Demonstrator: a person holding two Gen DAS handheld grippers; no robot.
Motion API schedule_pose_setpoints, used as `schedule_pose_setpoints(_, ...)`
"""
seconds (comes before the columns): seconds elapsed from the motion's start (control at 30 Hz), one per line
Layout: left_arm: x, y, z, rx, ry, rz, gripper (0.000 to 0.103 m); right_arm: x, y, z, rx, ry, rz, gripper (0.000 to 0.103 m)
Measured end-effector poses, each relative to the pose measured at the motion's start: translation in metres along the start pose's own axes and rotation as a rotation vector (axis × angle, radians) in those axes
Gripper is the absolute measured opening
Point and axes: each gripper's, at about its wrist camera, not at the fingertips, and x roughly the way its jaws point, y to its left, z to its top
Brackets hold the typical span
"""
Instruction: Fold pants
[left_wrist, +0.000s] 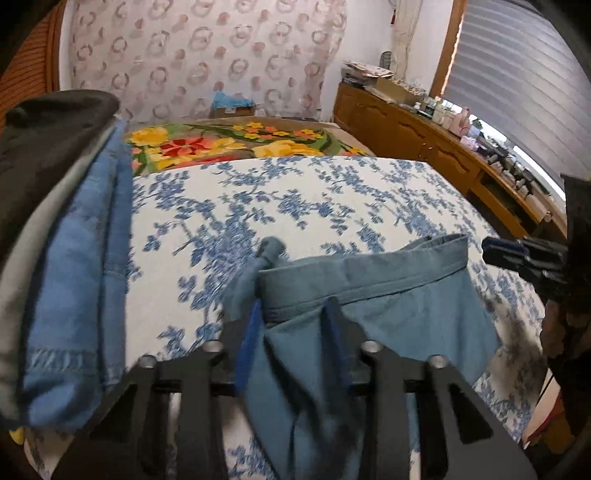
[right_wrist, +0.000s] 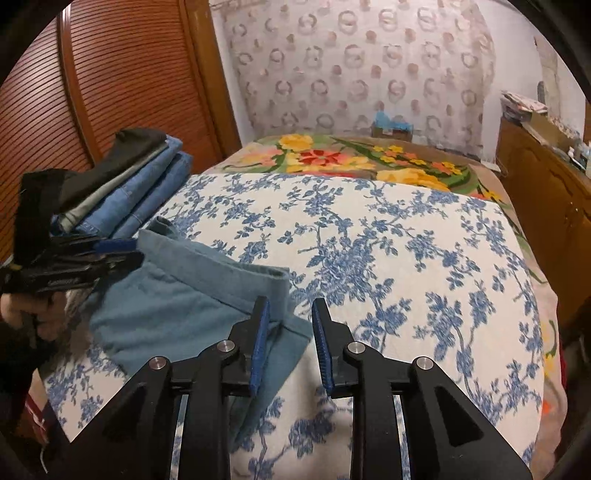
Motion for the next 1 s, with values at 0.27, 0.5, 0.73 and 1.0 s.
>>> schedule_pose_setpoints(0.27, -0.021, -0.002, 0.007, -0.014, -0.074, 0.068, 0.007, -0.023, 0.004, -0.015, 0.014, -0.013, 0.005, 0.023)
schedule_pose_setpoints(0.5, -0.041, -0.017, -0.008, 0.051, -0.083, 0.115, 0.034, -0.039, 0.016, -0.033, 0.006, -0.015, 0.007, 0.023)
schedule_pose_setpoints(0.73, -0.054, -0.026, -0.040, 0.069, -0.054, 0.094, 0.044, -0.046, 0.029, -0.054, 0.009, -0.006, 0.010, 0.023)
schedule_pose_setpoints(1.0, -0.054, -0.029, -0.077, 0.048, -0.007, 0.093, 0.044, -0.039, 0.044, -0.075, -0.006, 0.033, 0.030, 0.023)
